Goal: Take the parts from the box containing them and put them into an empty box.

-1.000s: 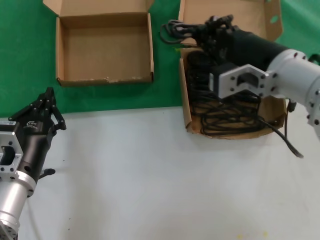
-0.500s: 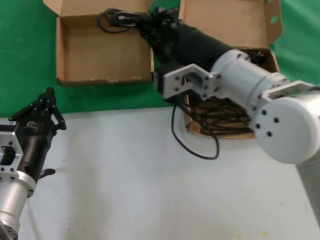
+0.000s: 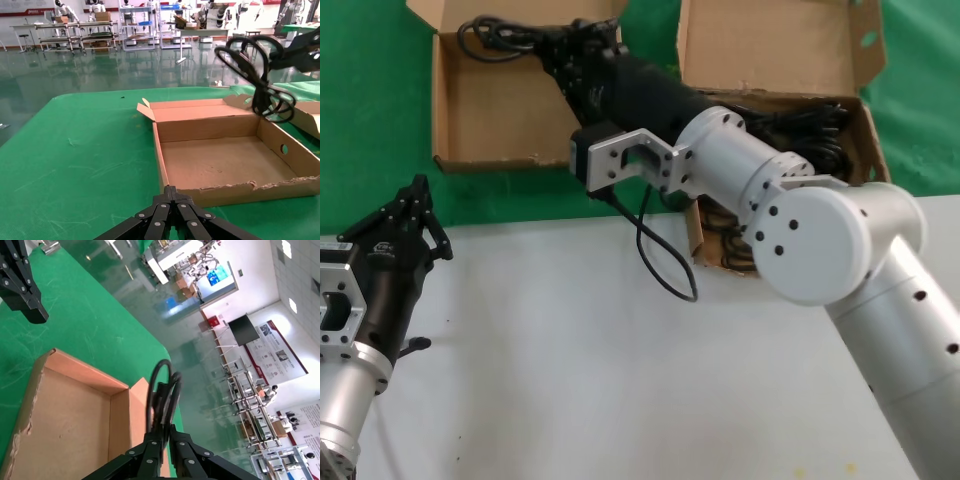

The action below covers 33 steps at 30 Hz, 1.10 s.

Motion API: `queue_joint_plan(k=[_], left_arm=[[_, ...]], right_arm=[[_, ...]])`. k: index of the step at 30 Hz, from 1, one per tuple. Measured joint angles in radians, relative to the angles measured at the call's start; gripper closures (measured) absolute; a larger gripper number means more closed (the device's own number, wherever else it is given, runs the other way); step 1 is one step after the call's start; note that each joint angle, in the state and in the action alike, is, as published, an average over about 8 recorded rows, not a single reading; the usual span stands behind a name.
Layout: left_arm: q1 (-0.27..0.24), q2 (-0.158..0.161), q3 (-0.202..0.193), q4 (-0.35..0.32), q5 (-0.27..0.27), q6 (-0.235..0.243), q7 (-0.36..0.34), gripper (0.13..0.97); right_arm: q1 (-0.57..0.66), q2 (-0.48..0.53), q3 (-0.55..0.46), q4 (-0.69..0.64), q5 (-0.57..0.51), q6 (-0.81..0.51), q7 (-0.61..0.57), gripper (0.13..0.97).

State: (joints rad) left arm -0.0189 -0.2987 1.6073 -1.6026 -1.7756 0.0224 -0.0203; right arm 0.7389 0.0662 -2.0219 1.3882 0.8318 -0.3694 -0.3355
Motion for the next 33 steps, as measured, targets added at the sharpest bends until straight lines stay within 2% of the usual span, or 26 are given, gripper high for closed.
queue_joint_plan(k=[11,17,20,28,32,33], left_arm=[[0.000,0.000,0.000,0.000,0.000,0.000,0.000,0.952],[0.000,0.000,0.000,0.000,0.000,0.000,0.000,0.952],[0.000,0.000,0.000,0.000,0.000,0.000,0.000,0.952],[0.000,0.000,0.000,0.000,0.000,0.000,0.000,0.952],[0.000,0.000,0.000,0.000,0.000,0.000,0.000,0.952],[0.000,0.000,0.000,0.000,0.000,0.000,0.000,0.952]], right_arm=[[0.038,-0.002,-0.084,-0.156,0.125,0.175,-0.127,0.879],[0.043,-0.007,-0.069,-0.179,0.153,0.221,-0.158,0.791],[0.034,-0.006,-0.046,-0.159,0.161,0.226,-0.165,0.761],[-0.042,-0.001,0.065,-0.014,0.166,0.198,-0.141,0.578],[-0.096,0.013,0.123,0.067,0.194,0.195,-0.112,0.578],[-0.109,0.019,0.135,0.084,0.206,0.198,-0.105,0.552]])
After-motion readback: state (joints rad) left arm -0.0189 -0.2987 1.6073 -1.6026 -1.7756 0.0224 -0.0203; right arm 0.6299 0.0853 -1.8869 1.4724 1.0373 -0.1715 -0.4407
